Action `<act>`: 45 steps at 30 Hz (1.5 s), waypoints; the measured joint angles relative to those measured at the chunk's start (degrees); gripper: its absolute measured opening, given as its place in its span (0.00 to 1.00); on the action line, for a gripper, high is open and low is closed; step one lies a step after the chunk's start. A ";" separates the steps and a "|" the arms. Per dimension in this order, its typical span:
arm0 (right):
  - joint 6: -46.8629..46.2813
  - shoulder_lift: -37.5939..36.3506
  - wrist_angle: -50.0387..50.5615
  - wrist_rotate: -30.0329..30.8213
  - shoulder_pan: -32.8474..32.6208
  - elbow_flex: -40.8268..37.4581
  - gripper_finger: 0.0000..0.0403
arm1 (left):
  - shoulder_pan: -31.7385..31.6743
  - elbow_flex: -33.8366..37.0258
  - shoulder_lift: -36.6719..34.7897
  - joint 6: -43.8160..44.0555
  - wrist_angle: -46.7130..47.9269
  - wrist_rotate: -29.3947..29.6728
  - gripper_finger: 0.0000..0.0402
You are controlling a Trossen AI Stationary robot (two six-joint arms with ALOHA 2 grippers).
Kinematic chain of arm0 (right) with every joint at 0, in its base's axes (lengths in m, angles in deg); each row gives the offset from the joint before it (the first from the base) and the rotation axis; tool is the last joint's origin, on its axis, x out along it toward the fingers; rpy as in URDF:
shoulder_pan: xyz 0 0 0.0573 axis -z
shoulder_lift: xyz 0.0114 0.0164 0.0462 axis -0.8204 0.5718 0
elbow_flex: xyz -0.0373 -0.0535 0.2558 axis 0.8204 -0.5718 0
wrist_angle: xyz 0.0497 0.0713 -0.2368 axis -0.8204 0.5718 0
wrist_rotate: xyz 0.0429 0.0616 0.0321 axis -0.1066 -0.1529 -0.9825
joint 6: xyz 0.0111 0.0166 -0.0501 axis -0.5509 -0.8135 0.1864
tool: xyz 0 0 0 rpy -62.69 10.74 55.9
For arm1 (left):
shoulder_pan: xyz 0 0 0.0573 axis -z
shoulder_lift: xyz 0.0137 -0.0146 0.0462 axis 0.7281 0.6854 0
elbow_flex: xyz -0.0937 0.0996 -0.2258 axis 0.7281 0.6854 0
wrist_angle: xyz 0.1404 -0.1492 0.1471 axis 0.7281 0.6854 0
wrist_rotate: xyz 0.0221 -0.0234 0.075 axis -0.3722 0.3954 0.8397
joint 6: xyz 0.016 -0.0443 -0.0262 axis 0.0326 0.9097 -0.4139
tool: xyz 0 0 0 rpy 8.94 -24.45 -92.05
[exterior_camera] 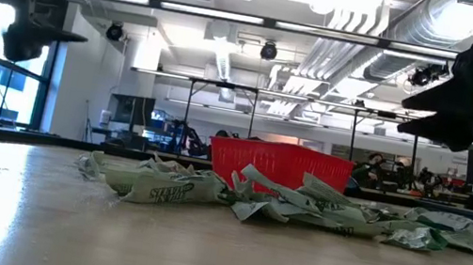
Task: Pick and place items into bin
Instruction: Put the white stevia packet into the red bin
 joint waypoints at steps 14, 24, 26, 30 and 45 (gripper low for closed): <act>-25.91 -0.06 -36.88 18.42 0.74 -0.01 0.85 | 0.00 0.00 0.11 7.18 -1.94 8.39 0.93; -20.77 18.69 -41.61 14.47 1.11 13.34 0.85 | 0.00 0.00 0.39 3.64 -1.33 12.81 0.93; -19.06 21.64 -29.29 14.33 1.49 18.46 0.85 | 0.00 0.00 0.39 3.34 -1.04 12.81 0.93; -20.68 25.69 8.92 12.50 1.74 30.58 0.85 | 0.00 0.00 0.39 2.45 -0.14 12.80 0.93; -2.42 50.08 53.95 -5.17 2.27 46.34 0.85 | 0.00 -0.04 0.39 0.99 8.92 13.05 0.93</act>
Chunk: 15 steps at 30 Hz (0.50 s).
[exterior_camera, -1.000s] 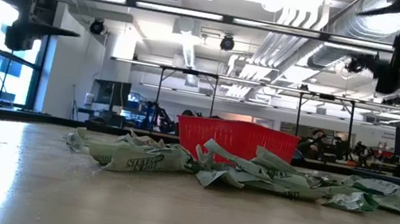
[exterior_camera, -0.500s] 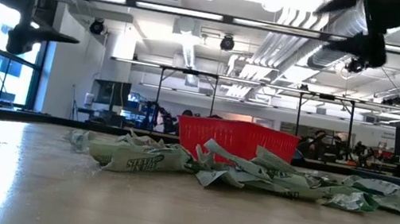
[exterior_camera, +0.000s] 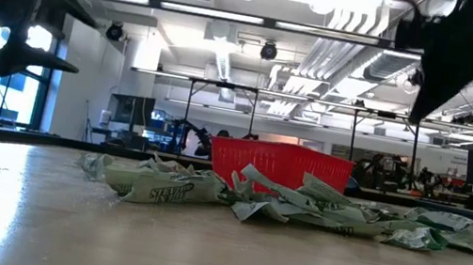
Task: Pick and place items into bin
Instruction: Put the white stevia packet into the red bin
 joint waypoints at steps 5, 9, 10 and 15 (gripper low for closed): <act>12.83 10.35 -1.00 -3.48 0.47 -0.02 0.85 | 0.00 0.00 0.00 0.00 1.71 -0.37 0.93; 24.70 19.29 -3.84 -8.07 1.35 -0.02 0.85 | 0.00 0.00 0.00 0.02 1.84 -0.47 0.93; 26.22 21.18 -4.17 -8.73 1.92 -0.02 0.85 | 0.00 0.00 0.02 0.02 1.85 -0.53 0.93; 27.11 27.10 -7.20 -11.99 6.18 -0.04 0.85 | 0.00 0.00 0.02 0.07 2.06 -3.62 0.93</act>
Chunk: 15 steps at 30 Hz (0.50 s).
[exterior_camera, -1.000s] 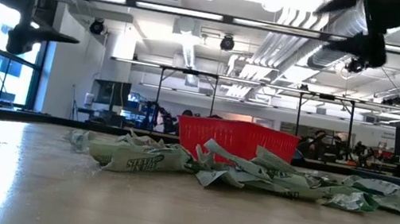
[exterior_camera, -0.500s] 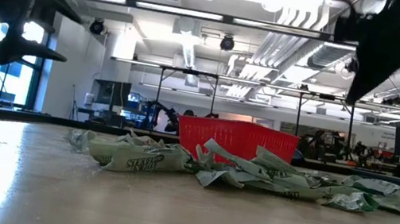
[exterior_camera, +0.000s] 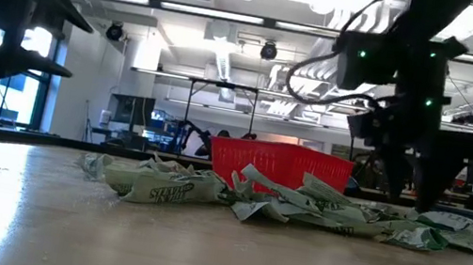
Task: Pick and place items into bin
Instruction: Put the white stevia packet into the red bin
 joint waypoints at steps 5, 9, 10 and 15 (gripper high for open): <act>0.38 -0.83 -2.96 -1.08 3.24 0.04 0.85 | 0.00 0.00 -0.01 0.11 0.04 -3.68 0.93; 0.13 -1.56 -3.74 -3.74 6.14 0.11 0.85 | 0.01 0.00 0.00 0.13 0.31 -3.94 0.93; 0.01 -1.50 -3.78 -3.90 6.76 0.11 0.84 | 0.01 0.00 -0.01 0.13 0.40 -3.95 0.93; 0.28 -0.97 -5.96 -4.52 9.20 0.11 0.77 | 0.02 0.00 0.00 0.11 0.91 -3.94 0.93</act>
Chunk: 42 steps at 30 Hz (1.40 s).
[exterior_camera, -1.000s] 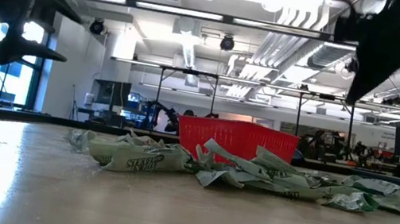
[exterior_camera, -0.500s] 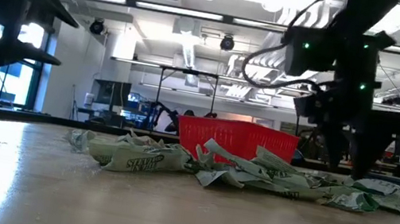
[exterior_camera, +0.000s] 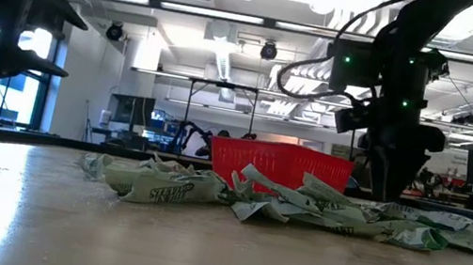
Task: Pick and place items into bin
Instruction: Put the white stevia packet into the red bin
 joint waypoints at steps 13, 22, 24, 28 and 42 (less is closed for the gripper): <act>6.52 1.20 -1.96 1.45 -1.94 0.00 0.50 | -0.02 0.00 -0.02 -0.09 2.94 0.02 0.93; 2.87 6.62 0.50 1.21 -2.81 0.33 0.49 | -0.01 0.00 -0.01 -0.09 2.93 0.02 0.93; 1.22 6.41 1.48 1.76 -2.85 0.33 0.46 | 0.00 0.00 -0.02 -0.09 2.91 0.02 0.93; -1.05 4.87 2.57 3.39 -2.98 0.19 0.29 | 0.00 0.00 -0.02 -0.09 2.93 0.04 0.93; -14.11 4.06 -2.38 1.26 -7.03 22.04 0.01 | 0.00 0.00 -0.02 -0.63 2.90 2.23 0.93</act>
